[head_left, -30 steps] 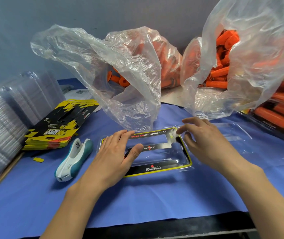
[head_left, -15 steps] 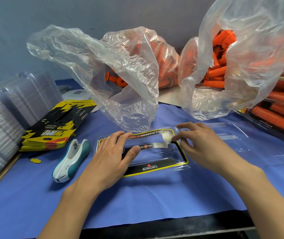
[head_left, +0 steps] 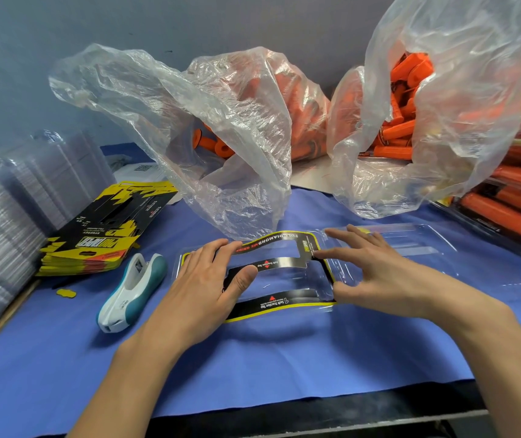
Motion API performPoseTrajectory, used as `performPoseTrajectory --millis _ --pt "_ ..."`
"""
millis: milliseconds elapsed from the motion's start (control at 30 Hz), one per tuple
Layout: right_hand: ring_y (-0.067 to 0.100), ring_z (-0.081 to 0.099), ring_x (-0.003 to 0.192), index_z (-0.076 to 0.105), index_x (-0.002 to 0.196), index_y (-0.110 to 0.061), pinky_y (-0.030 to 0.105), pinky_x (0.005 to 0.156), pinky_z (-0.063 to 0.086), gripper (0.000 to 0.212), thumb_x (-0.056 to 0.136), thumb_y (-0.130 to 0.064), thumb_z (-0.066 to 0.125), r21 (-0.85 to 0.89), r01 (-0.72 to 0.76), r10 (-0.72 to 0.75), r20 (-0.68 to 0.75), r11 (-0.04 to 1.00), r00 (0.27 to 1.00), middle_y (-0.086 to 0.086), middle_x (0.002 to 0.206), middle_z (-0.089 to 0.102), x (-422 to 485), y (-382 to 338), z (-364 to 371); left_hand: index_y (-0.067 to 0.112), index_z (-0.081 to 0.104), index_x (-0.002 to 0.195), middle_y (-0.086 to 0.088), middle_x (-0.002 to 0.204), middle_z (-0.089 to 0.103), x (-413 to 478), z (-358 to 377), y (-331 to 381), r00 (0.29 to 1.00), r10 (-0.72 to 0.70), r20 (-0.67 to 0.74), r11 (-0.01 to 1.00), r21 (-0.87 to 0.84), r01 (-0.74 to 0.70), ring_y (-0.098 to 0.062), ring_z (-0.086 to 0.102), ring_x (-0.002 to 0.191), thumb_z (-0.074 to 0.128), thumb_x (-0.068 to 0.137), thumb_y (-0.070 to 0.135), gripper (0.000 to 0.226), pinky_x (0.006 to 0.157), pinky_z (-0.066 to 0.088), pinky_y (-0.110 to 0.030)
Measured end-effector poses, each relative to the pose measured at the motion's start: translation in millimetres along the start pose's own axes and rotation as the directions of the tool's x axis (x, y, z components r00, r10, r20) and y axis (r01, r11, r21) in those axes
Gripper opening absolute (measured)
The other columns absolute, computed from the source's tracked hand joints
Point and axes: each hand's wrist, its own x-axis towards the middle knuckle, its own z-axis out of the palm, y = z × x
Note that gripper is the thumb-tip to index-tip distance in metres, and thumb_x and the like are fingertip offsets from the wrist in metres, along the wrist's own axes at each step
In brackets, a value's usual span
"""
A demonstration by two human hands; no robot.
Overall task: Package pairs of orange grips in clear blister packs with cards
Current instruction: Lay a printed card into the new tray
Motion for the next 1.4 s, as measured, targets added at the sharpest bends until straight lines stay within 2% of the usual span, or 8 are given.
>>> performPoseTrajectory --millis 133,267,567,800,967,1133,1267,1400 --pt "0.0 -0.004 0.148 0.045 0.134 -0.054 0.022 0.115 -0.007 0.052 0.084 -0.046 0.055 0.034 0.008 -0.008 0.0 0.999 1.0 -0.023 0.159 0.014 -1 -1 -2 0.034 0.032 0.148 0.01 0.152 0.031 0 0 0 1.0 0.004 0.0 1.0 0.005 -0.004 -0.009 0.023 0.142 0.021 0.09 0.069 0.069 0.117 0.017 -0.028" --pt "-0.005 0.005 0.145 0.049 0.132 -0.049 0.021 0.111 0.01 0.043 0.089 -0.049 0.051 0.156 0.009 0.003 -0.079 0.988 0.997 -0.027 0.154 0.025 -2 -1 -6 0.031 0.032 0.149 0.01 0.152 0.03 0 -1 1 1.0 0.0 0.001 1.0 0.01 0.0 -0.01 0.024 0.142 0.02 0.088 0.069 0.072 0.117 0.017 -0.028" --pt "0.002 0.032 0.135 0.051 0.134 -0.04 0.021 0.108 0.026 0.04 0.095 -0.044 0.045 0.111 0.086 -0.05 -0.294 0.99 0.955 -0.024 0.139 0.045 3 -3 -7 0.029 0.04 0.144 0.01 0.147 0.039 -1 -8 7 0.996 0.029 -0.09 0.998 -0.046 -0.033 -0.012 0.032 0.138 0.022 0.093 0.062 0.064 0.117 0.022 -0.04" --pt "0.025 0.046 0.122 0.057 0.134 -0.023 0.032 0.103 0.034 0.04 0.096 -0.011 0.049 -0.021 0.032 -0.038 -0.471 0.999 0.881 -0.002 0.129 0.06 14 -1 -7 0.028 0.051 0.134 0.013 0.133 0.049 1 -14 0 0.959 0.028 -0.282 0.993 -0.104 -0.06 -0.011 0.043 0.123 0.019 0.095 0.066 0.063 0.104 0.036 -0.034" --pt "0.027 0.048 0.119 0.065 0.123 -0.022 0.036 0.103 0.036 0.035 0.096 -0.008 0.049 -0.043 0.013 -0.031 -0.466 0.999 0.884 -0.002 0.127 0.061 21 -1 -11 0.024 0.057 0.125 0.01 0.123 0.055 3 -20 -5 0.884 -0.019 -0.468 0.981 -0.179 -0.073 -0.014 0.05 0.116 0.025 0.1 0.057 0.052 0.099 0.039 -0.034" --pt "0.026 0.047 0.117 0.07 0.115 -0.025 0.032 0.101 0.033 0.031 0.097 -0.01 0.049 -0.065 -0.001 -0.026 -0.412 0.998 0.911 -0.004 0.127 0.061 28 -1 -8 0.022 0.057 0.123 0.009 0.121 0.056 4 -19 -5 0.865 -0.027 -0.501 0.981 -0.178 -0.072 -0.015 0.051 0.114 0.027 0.101 0.054 0.049 0.098 0.041 -0.036" --pt "0.027 0.049 0.116 0.069 0.116 -0.024 0.034 0.101 0.034 0.03 0.097 -0.012 0.051 -0.062 0.022 -0.047 -0.434 0.998 0.899 -0.003 0.126 0.062 36 -4 -10 0.028 0.057 0.119 0.013 0.116 0.056 12 -22 -1 0.842 -0.045 -0.537 0.96 -0.255 -0.112 -0.007 0.052 0.113 0.033 0.103 0.049 0.036 0.096 0.04 -0.025" --pt "0.026 0.049 0.114 0.068 0.117 -0.027 0.034 0.097 0.037 0.03 0.098 -0.015 0.049 -0.03 0.043 -0.051 -0.426 0.999 0.903 -0.005 0.125 0.061 48 -5 -17 0.025 0.059 0.118 0.005 0.112 0.059 51 -43 7 0.815 -0.105 -0.569 0.952 -0.294 -0.083 -0.009 0.055 0.1 0.044 0.104 0.029 0.021 0.088 0.044 -0.027"
